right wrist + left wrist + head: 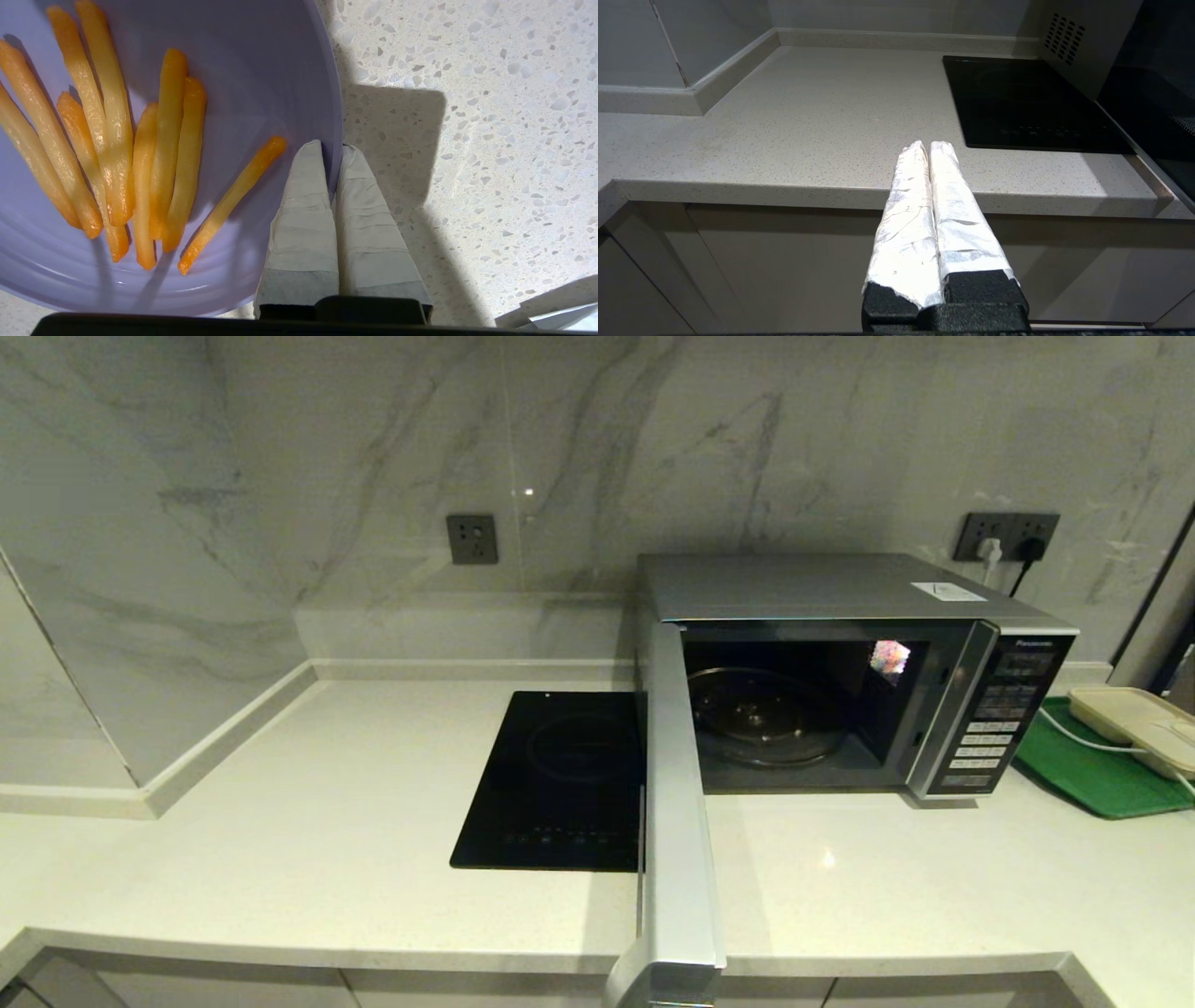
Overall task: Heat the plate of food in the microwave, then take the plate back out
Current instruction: Put the plate in the microwave oven
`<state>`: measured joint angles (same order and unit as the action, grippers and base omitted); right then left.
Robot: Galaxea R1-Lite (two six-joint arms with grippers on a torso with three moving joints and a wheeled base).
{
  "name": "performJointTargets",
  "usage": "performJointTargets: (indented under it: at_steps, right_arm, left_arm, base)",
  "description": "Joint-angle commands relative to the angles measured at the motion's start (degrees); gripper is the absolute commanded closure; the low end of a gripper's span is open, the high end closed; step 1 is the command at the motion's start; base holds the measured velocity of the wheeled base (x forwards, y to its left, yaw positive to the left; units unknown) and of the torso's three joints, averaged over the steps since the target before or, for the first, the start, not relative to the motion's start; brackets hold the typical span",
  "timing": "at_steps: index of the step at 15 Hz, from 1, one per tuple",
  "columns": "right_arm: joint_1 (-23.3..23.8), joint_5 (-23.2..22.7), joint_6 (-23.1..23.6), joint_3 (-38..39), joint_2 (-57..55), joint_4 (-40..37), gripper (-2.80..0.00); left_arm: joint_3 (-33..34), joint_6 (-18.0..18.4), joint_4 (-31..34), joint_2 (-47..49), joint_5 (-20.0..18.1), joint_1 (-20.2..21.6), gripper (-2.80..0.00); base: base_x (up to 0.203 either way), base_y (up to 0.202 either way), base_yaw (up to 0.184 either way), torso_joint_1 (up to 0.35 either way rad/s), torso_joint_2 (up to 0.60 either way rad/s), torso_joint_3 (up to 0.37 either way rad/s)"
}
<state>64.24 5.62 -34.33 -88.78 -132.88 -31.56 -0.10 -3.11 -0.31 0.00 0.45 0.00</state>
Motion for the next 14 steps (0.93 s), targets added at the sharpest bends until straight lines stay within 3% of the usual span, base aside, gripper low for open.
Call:
performJointTargets:
  at_steps: [1,6,11,14]
  right_arm:
    - [-0.1,-1.0,0.8,0.8,1.0,-0.3,0.0]
    - [-0.1,-3.5,3.5,4.6,4.1,-0.3,0.0]
    - [-0.3,-8.7,14.5,8.8,8.7,-0.4,0.0]
    - [-0.8,-10.6,16.6,10.8,9.7,-0.4,0.0]
  left_arm:
    - [0.0,-0.1,0.0,0.0,0.0,0.0,0.0]
    - [0.0,-0.1,0.0,0.0,0.0,0.0,0.0]
    - [0.0,-0.1,0.0,0.0,0.0,0.0,0.0]
    - [0.0,-0.1,0.0,0.0,0.0,0.0,0.0]
  base:
    - [0.0,0.0,0.0,0.0,0.0,0.0]
    - [0.0,0.0,0.0,0.0,0.0,0.0]
    - [0.0,0.0,0.0,0.0,0.0,0.0]
    - [0.0,0.0,0.0,0.0,0.0,0.0]
